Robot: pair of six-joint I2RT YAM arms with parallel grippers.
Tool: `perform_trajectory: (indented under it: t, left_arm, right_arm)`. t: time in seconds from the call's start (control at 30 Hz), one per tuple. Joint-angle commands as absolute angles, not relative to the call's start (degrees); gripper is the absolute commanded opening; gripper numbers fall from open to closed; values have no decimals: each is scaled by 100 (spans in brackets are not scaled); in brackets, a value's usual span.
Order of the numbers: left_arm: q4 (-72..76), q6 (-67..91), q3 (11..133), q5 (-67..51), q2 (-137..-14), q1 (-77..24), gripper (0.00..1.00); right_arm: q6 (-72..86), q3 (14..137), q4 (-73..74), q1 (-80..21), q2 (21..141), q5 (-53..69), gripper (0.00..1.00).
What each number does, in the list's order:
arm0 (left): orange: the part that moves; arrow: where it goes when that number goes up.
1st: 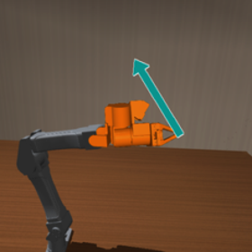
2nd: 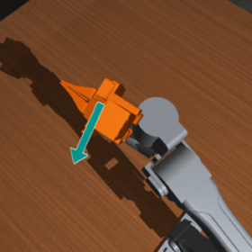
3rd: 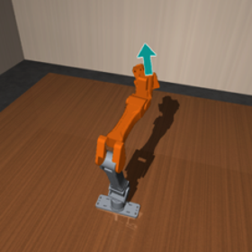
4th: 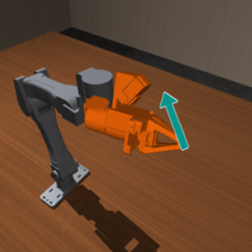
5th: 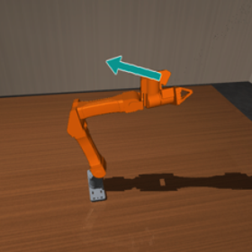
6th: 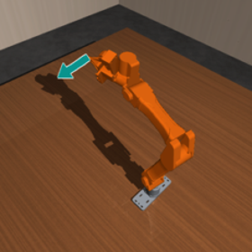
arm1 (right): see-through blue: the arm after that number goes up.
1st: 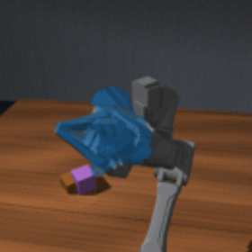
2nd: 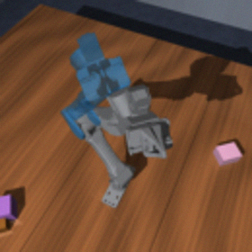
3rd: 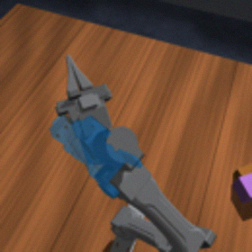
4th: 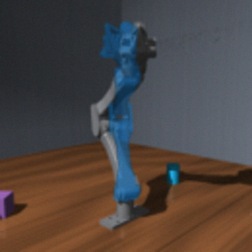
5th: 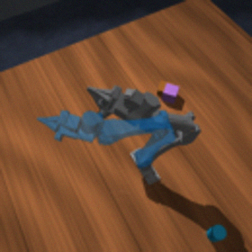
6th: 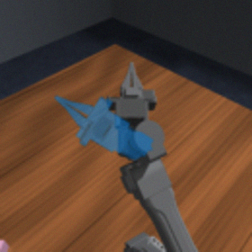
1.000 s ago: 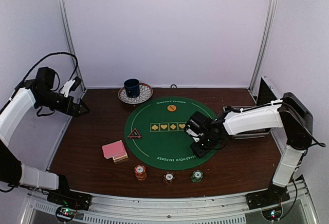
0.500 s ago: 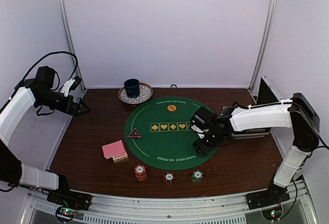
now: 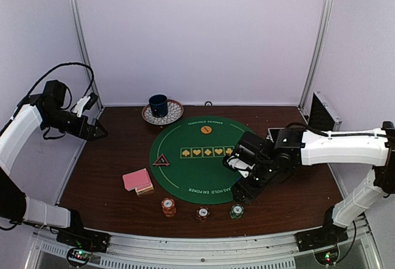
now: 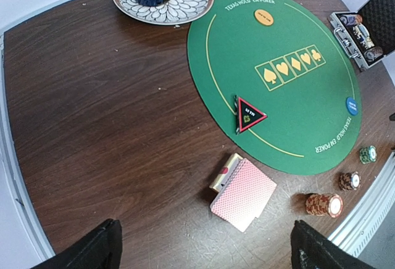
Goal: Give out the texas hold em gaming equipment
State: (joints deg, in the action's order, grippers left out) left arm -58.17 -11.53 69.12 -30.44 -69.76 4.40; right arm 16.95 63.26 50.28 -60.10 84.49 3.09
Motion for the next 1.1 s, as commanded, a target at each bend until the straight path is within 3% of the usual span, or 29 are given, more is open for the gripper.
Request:
perform_trajectory:
  t: [0.0,0.53,0.83,1.07]
  left_arm:
    - [-5838,-1239,7059,-3173,-6907,475,98]
    - [-5898,-1248,7090,-3184,-6857,475,98]
    - [-5900,-1248,7119,-3178,-6889,475,98]
    - [-5914,-1244,7132,-3173,-6896,479,98]
  right_arm:
    - [1805,6184,5203,-6091,8663,562,83]
    - [1451,6245,4745,-6312,9613,910,85]
    - [1466,6192,4462,-6328,9824,839,68]
    - [1494,6098,4367,-6401,9870,879,62]
